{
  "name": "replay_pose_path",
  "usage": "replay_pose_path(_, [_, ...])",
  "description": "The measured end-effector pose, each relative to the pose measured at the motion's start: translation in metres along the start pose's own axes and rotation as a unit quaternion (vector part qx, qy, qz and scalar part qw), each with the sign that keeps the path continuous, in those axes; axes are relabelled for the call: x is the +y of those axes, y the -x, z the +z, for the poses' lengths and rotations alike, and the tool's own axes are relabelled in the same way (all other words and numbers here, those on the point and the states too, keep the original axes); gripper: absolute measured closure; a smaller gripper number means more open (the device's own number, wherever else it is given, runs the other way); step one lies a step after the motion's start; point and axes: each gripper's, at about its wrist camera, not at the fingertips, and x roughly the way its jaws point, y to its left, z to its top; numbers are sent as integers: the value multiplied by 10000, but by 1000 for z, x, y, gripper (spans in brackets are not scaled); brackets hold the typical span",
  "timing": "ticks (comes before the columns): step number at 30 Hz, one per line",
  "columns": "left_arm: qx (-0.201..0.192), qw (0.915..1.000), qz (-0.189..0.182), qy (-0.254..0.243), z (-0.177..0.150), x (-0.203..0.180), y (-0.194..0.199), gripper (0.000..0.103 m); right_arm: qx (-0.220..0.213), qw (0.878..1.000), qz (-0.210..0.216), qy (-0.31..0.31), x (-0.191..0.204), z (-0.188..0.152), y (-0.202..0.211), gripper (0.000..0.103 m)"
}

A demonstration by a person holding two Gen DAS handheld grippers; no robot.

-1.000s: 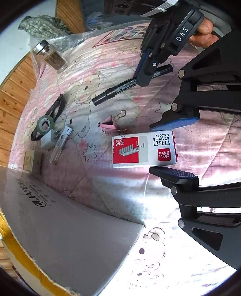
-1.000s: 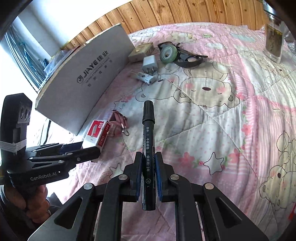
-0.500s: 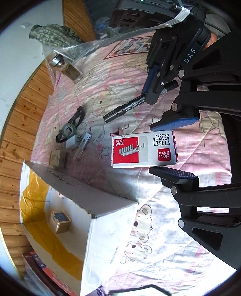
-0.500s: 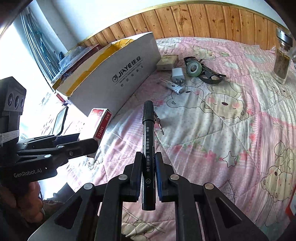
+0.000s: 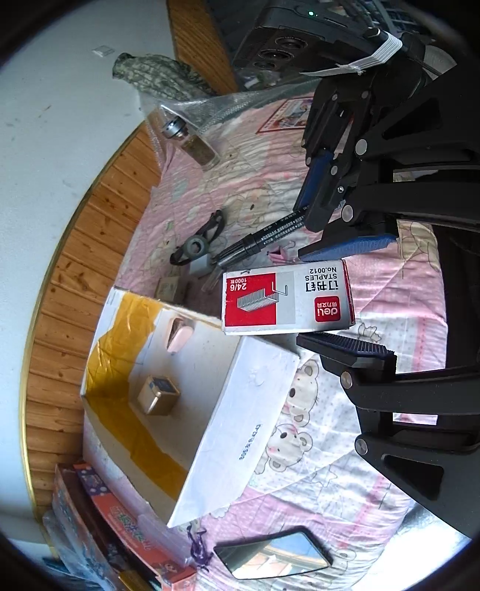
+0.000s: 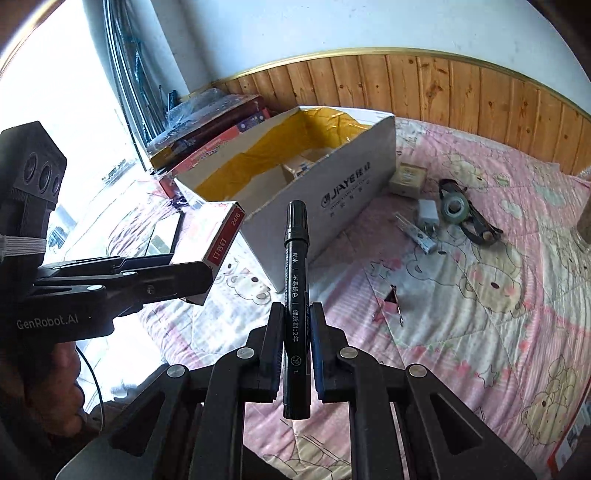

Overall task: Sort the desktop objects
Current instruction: 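Carry the staples box into the cardboard box and open the left tool while the right tool carries the marker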

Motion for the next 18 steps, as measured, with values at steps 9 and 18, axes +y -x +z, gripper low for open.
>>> replay_pose_path(9, [-303,9988,71,381,23,40,25,63,-101,9988,197,442,33,39,-7,88])
replay_pose_path(18, [-429,9977,179,491,58,69,29,63,-166,9972,300,661,48,85,-22,88])
